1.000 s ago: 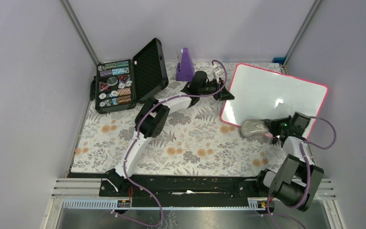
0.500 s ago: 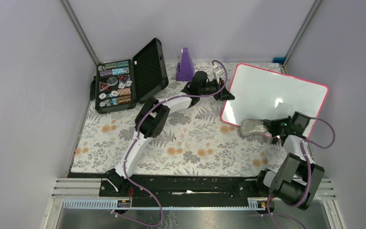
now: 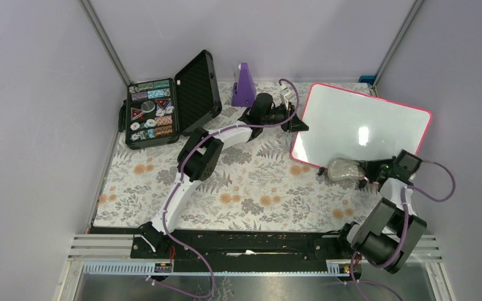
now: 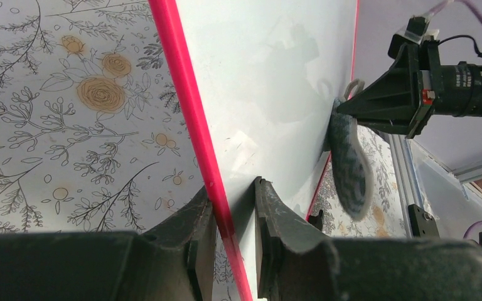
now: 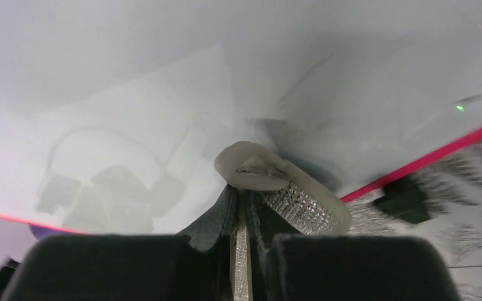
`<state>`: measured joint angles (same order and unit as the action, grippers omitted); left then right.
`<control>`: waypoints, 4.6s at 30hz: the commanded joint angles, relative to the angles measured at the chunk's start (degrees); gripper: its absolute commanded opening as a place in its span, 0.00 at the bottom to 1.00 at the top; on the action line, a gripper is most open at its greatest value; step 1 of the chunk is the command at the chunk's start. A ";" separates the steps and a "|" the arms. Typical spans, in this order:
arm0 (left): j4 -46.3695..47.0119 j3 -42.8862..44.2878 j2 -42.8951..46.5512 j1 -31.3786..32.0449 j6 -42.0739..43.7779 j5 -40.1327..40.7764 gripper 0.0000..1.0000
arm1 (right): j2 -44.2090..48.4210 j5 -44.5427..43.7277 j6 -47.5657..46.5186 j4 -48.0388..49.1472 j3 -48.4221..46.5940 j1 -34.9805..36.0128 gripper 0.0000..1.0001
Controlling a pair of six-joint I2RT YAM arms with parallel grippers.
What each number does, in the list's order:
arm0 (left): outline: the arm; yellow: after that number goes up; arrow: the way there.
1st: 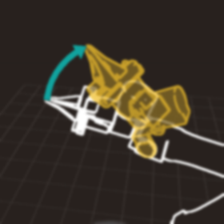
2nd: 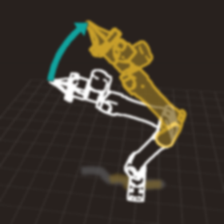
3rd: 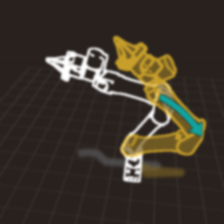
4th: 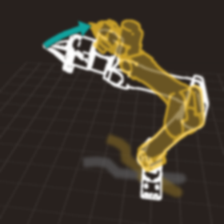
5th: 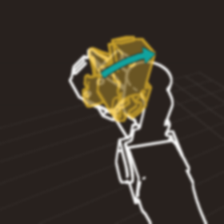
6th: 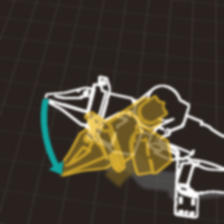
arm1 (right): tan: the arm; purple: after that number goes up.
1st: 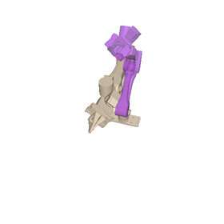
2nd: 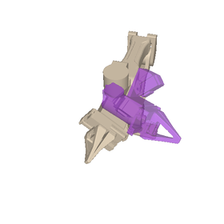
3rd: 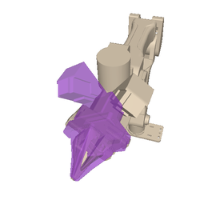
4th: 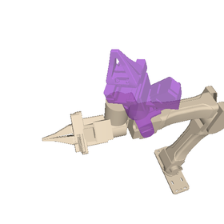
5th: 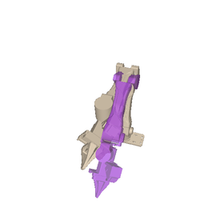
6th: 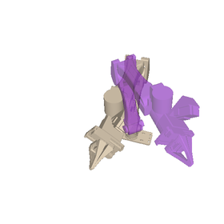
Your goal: Erase the whiteboard
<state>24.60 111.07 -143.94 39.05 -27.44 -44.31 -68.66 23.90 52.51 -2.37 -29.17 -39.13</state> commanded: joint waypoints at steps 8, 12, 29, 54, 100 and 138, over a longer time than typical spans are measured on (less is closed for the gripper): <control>-1.02 0.64 1.47 1.38 8.24 3.53 0.00 | -4.42 -17.76 -0.67 4.74 -9.70 31.65 0.00; -1.26 0.39 1.79 1.38 8.75 3.75 0.00 | -5.91 -23.32 -6.10 -1.51 -13.94 30.12 0.00; -1.48 0.63 1.73 1.38 8.90 3.88 0.00 | -2.51 -10.22 -4.87 1.76 -5.54 2.39 0.00; -3.74 0.22 2.78 1.34 11.30 4.88 0.00 | -11.88 -32.75 -11.97 -4.94 -20.45 26.79 0.00; -6.92 2.69 1.36 2.17 11.88 6.57 0.02 | -5.72 -22.63 -19.77 -6.66 -17.24 58.13 0.00; -6.73 -53.94 62.20 -10.30 -8.58 23.40 0.99 | -0.80 -14.17 -19.27 -1.51 -5.91 67.21 0.02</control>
<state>27.31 64.07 -90.83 27.62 -33.41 -27.55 -67.22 9.23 30.46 -10.02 -34.92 23.44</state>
